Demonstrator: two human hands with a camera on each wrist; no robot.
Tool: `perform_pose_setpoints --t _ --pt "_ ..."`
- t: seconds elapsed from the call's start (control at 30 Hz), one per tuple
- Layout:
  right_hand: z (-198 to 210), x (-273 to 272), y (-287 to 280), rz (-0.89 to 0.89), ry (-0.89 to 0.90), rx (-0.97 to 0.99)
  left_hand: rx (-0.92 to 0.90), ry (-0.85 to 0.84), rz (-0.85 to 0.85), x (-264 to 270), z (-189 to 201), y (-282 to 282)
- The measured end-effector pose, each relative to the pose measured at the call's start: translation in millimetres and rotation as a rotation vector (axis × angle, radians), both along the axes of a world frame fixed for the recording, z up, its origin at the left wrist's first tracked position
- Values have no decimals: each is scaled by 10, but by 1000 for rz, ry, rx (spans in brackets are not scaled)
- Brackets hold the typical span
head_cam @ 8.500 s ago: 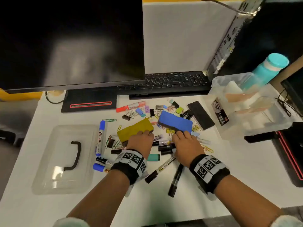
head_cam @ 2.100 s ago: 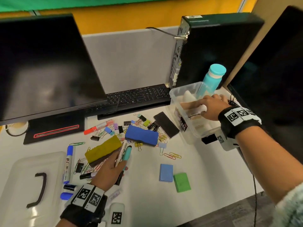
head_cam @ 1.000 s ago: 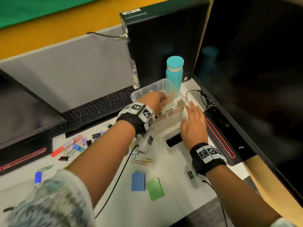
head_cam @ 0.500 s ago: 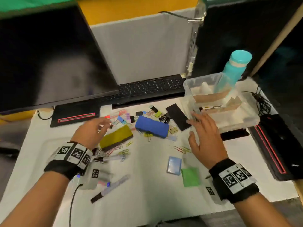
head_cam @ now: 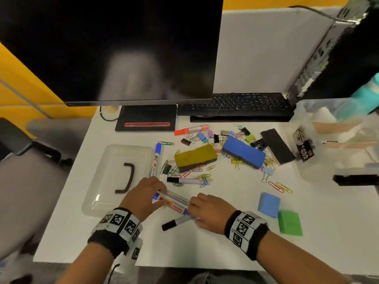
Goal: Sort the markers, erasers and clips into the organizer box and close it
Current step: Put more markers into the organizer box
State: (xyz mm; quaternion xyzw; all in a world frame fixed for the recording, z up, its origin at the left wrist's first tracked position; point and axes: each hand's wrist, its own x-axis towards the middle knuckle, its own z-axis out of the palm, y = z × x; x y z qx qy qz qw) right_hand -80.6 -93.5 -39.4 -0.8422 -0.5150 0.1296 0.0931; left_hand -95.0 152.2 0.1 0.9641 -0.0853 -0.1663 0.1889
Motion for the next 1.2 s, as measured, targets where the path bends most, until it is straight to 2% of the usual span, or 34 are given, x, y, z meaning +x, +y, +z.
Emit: perform_pose_setpoints --t 0.17,0.4,0.63,0.83,0.93,1.07,1.2 --pt "-28 -1 47 -103 -30 -62 100 24 -189 63 -73 0" --pt "213 256 -217 -538 38 7 183 -38 -305 194 -172 -56" --pt "178 478 223 -629 151 -35 257 50 -346 258 -206 -47" --pt "52 539 393 -631 87 -131 192 96 -327 268 -197 -35" --pt "38 550 333 -644 141 -22 136 112 -302 261 -156 -36" --pt "149 583 160 -767 371 301 94 99 -289 283 -48 -65" --pt "437 622 -75 -897 588 479 10 54 -206 378 82 -191"
